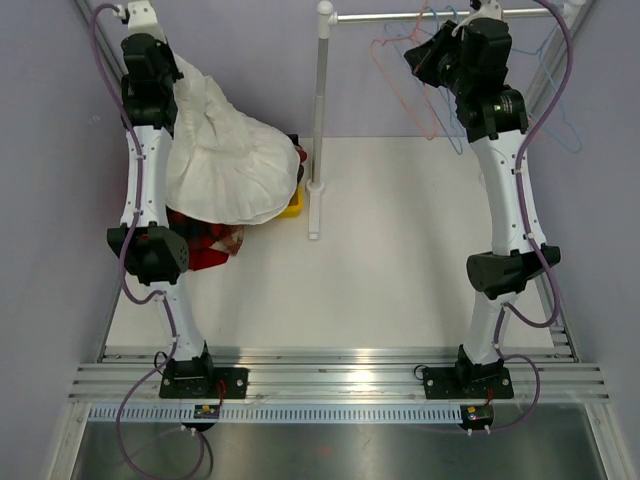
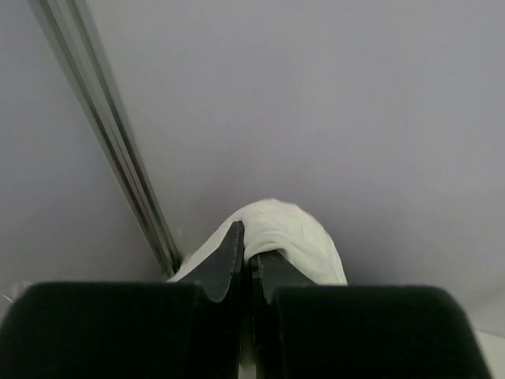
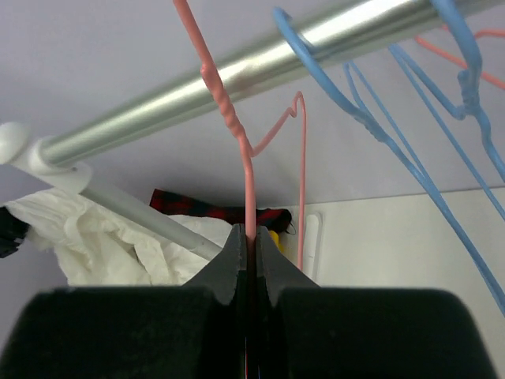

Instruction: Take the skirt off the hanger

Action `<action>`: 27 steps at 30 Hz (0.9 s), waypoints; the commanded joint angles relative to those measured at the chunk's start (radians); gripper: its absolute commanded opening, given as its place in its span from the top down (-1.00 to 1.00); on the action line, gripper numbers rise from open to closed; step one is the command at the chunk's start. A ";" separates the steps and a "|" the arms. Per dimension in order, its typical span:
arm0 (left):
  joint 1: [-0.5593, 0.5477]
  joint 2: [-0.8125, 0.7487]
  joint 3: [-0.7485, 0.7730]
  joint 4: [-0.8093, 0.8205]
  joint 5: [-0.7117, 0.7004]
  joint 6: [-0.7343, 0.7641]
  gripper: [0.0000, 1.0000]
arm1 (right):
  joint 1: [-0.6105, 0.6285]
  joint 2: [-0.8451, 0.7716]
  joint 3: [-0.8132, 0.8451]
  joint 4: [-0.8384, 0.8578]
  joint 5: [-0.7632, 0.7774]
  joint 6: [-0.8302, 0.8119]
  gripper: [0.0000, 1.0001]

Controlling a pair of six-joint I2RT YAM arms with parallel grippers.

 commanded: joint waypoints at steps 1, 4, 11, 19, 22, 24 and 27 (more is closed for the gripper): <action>0.041 0.063 -0.067 0.040 0.106 -0.162 0.44 | -0.004 0.002 -0.015 0.055 -0.032 0.028 1.00; 0.051 0.169 0.003 -0.123 0.187 -0.213 -0.67 | -0.004 0.015 -0.023 0.040 -0.048 0.041 1.00; 0.041 -0.036 -0.257 -0.199 0.189 -0.258 -0.98 | -0.004 -0.045 -0.093 0.015 -0.055 0.052 1.00; 0.041 -0.359 -0.366 -0.270 0.163 -0.199 -0.98 | -0.004 -0.118 -0.188 -0.094 -0.046 0.028 -0.99; 0.040 -0.462 -0.452 -0.264 0.152 -0.207 -0.98 | -0.004 -0.210 -0.250 -0.083 -0.020 0.022 -0.99; 0.035 -0.574 -0.500 -0.267 0.178 -0.219 -0.98 | -0.002 -0.295 -0.305 -0.078 -0.008 0.012 -0.99; 0.022 -0.776 -0.671 -0.257 0.247 -0.267 -0.98 | -0.004 -0.445 -0.408 -0.071 0.050 0.002 -0.99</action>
